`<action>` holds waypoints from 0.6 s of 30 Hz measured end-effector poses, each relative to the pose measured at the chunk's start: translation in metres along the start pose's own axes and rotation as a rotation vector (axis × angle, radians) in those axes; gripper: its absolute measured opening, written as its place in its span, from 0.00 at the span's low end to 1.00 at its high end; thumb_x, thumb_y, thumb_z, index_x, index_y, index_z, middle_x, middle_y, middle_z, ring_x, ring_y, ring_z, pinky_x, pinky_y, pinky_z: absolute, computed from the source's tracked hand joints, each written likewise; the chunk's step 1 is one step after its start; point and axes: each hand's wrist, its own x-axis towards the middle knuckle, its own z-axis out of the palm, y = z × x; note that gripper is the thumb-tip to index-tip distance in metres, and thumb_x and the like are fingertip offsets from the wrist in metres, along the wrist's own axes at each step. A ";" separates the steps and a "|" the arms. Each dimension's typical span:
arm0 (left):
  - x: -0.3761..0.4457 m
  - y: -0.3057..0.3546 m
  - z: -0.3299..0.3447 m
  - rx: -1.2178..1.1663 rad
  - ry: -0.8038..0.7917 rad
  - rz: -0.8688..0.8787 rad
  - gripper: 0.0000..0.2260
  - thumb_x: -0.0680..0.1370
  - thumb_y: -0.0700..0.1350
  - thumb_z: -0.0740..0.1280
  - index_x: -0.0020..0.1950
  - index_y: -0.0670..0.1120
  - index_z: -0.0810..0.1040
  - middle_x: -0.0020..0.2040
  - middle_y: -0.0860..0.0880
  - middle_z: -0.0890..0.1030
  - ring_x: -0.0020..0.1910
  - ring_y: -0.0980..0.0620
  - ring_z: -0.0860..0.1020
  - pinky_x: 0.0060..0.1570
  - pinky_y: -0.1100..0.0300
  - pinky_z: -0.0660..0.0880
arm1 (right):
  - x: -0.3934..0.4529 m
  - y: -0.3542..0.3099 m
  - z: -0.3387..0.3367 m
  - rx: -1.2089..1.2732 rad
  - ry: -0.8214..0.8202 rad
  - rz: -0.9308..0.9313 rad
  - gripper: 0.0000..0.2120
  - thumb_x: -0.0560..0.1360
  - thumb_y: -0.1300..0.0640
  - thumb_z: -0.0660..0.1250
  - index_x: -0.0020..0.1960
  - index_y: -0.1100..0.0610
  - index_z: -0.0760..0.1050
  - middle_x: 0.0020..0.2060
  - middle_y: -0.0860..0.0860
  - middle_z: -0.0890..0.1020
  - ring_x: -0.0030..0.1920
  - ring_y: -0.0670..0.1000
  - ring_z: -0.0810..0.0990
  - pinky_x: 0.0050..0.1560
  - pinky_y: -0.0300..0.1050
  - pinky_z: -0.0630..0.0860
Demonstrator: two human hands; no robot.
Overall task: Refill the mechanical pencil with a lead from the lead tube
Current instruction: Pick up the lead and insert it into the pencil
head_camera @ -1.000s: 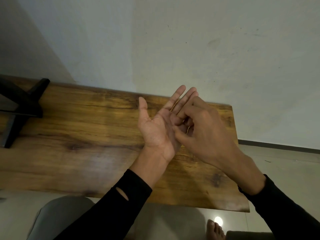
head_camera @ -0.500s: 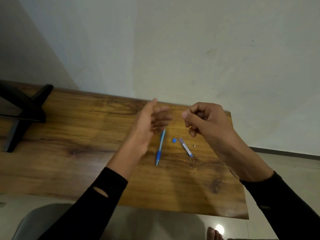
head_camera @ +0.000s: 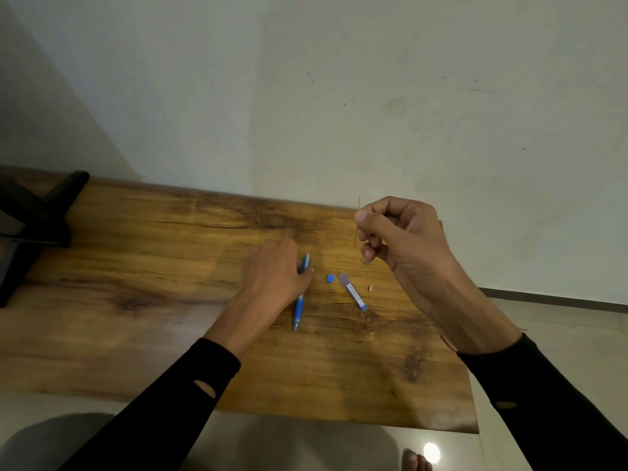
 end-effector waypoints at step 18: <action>-0.055 0.033 -0.051 -0.847 0.158 0.503 0.05 0.82 0.55 0.66 0.57 0.64 0.75 0.46 0.60 0.87 0.49 0.62 0.87 0.37 0.65 0.84 | -0.009 -0.015 0.019 -0.131 0.084 -0.345 0.07 0.88 0.59 0.62 0.55 0.62 0.74 0.41 0.54 0.79 0.41 0.52 0.82 0.44 0.43 0.83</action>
